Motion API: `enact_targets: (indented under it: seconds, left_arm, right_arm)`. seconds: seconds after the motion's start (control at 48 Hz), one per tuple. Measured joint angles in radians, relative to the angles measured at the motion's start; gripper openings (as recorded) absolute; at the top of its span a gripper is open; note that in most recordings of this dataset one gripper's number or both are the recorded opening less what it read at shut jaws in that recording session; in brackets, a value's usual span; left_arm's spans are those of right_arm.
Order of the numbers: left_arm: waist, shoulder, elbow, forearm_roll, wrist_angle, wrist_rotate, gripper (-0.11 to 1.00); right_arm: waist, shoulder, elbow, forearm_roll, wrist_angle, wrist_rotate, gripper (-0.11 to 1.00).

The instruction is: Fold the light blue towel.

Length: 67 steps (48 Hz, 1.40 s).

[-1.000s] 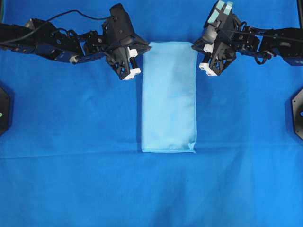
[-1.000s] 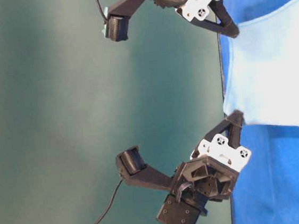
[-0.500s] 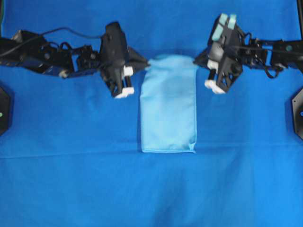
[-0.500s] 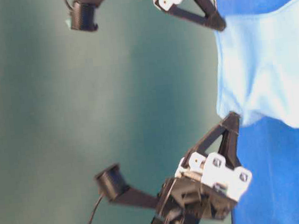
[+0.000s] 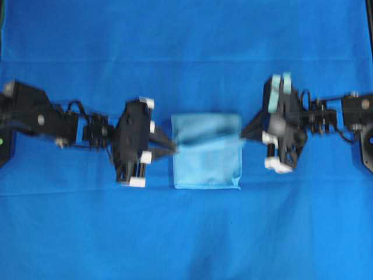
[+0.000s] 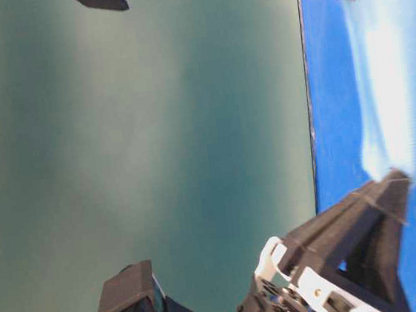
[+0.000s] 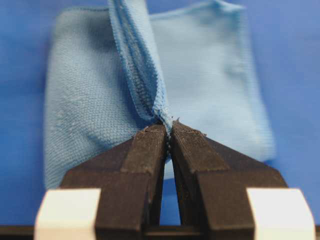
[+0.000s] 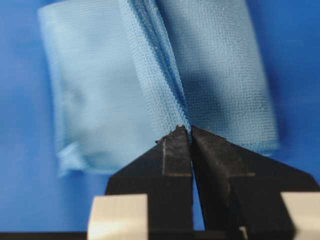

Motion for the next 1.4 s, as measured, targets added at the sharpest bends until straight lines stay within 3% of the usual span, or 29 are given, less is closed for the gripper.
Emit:
enact_targets:
  seconds: [0.375, 0.709, 0.771, 0.875, 0.917, 0.98, 1.063, 1.125, 1.396]
  left_arm:
    - [-0.077, 0.067, -0.02, 0.0, 0.021, -0.072, 0.03]
    - [-0.086, 0.115, -0.037, 0.0, 0.021, -0.077, 0.03]
    - [-0.086, 0.115, -0.038, 0.0, 0.021, -0.078, 0.09]
    - [-0.087, 0.115, -0.037, 0.0, 0.023, -0.08, 0.29]
    - [-0.089, 0.115, -0.037, 0.0, 0.023, -0.08, 0.38]
    - [-0.091, 0.115, -0.035, 0.0, 0.025, -0.08, 0.48]
    - [-0.091, 0.115, -0.034, 0.0, 0.031, -0.078, 0.49]
    - [-0.091, 0.115, -0.034, 0.0, 0.035, -0.077, 0.48]
    - [-0.091, -0.018, -0.017, 0.0, 0.132, -0.067, 0.47]
  right_arm:
    - [0.117, 0.098, -0.012, 0.003, -0.023, 0.086, 0.03]
    - [0.133, 0.161, -0.031, 0.003, -0.04, 0.123, 0.03]
    - [0.133, 0.161, -0.031, 0.003, -0.04, 0.124, 0.03]
    - [0.135, 0.161, -0.031, 0.003, -0.04, 0.123, 0.05]
    - [0.137, 0.164, -0.032, 0.003, -0.04, 0.123, 0.11]
    - [0.141, 0.169, -0.038, 0.003, -0.04, 0.127, 0.29]
    - [0.152, 0.17, -0.049, 0.003, -0.04, 0.126, 0.53]
    - [0.16, 0.17, -0.058, 0.002, -0.037, 0.124, 0.65]
    - [0.169, 0.064, -0.095, 0.002, 0.028, 0.123, 0.59]
